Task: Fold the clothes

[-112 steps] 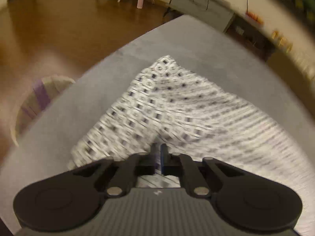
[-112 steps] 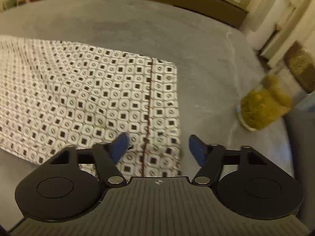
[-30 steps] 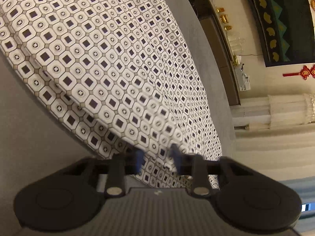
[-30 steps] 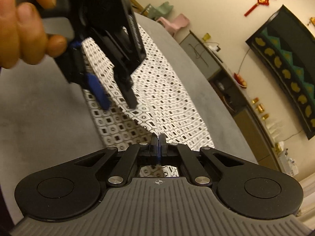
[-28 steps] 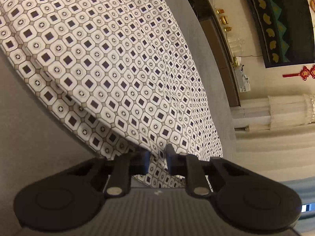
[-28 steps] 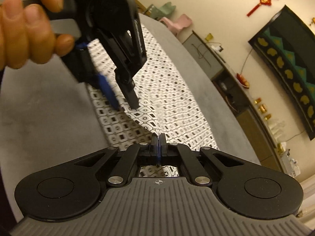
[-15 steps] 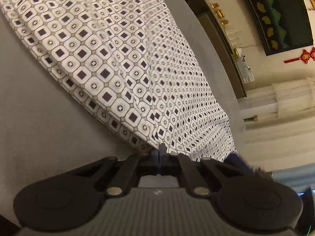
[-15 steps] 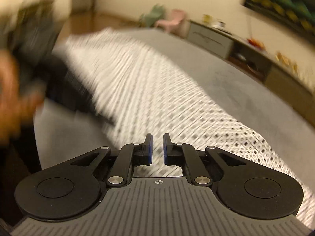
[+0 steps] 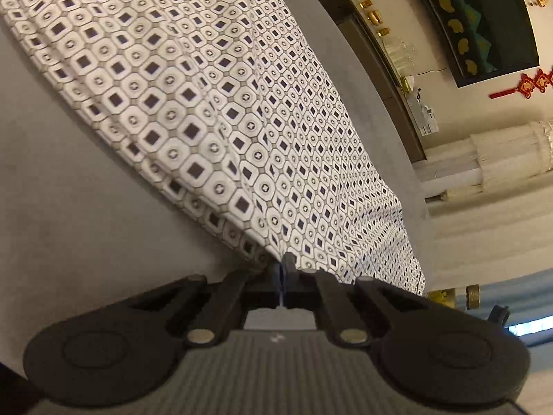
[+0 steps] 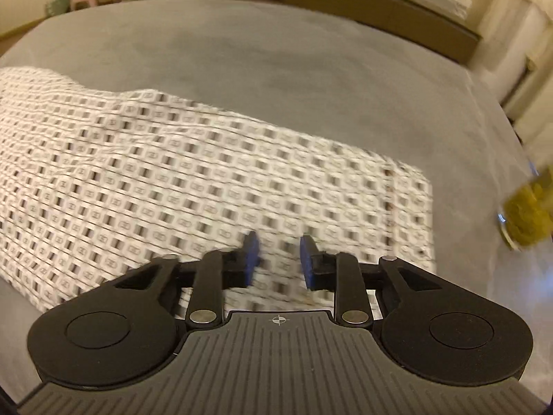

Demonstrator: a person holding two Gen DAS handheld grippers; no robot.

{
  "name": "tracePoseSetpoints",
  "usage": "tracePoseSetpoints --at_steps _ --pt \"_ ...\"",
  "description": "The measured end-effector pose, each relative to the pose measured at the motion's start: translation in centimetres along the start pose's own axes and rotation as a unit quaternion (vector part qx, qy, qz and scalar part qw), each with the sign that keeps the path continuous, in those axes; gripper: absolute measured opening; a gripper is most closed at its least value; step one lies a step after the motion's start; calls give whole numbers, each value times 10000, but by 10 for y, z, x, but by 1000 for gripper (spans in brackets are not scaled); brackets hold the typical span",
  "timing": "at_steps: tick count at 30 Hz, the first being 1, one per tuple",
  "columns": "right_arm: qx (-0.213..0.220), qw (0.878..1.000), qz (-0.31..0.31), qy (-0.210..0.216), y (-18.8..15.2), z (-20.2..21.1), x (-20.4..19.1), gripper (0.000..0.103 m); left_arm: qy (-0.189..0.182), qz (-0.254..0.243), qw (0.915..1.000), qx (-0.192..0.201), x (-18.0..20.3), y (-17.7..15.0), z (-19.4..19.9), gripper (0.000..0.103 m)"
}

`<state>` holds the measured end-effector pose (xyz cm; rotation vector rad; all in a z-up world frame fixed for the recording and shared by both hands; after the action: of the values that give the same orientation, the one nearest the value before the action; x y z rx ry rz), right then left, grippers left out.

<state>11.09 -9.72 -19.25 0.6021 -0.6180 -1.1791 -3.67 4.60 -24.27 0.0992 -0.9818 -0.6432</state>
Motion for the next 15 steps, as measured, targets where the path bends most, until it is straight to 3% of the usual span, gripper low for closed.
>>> tracePoseSetpoints --at_steps 3,5,6,8,10,12,15 --pt "-174 9961 400 -762 -8 1 30 28 -39 117 9995 296 -6 12 15 15" --pt "-169 9899 853 -1117 -5 7 27 26 -86 203 9977 647 -12 28 24 18" --pt "31 9904 957 -993 2 14 10 26 -92 225 9968 757 -14 35 27 21" --pt "434 9925 1085 -347 18 28 -43 26 85 249 9962 835 -23 45 27 21" --pt "672 9887 1253 482 25 32 -105 32 214 429 9949 884 -37 51 27 17" --pt "707 9831 1281 1100 24 26 -151 32 242 654 9934 911 -52 54 30 8" --pt "528 9845 1196 1173 14 -3 -162 30 360 876 9903 1018 -71 64 42 6"
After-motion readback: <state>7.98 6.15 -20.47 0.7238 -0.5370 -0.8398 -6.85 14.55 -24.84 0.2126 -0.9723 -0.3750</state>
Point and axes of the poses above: each gripper's, at about its wrist camera, not at the fingertips, and z roughly against the way its jaws point, x to its right, y to its top, the point moved 9 cm from there along -z, roughly the way its jaws point, and after that the axes turned 15 degrees about x, right-handed, at the moved point
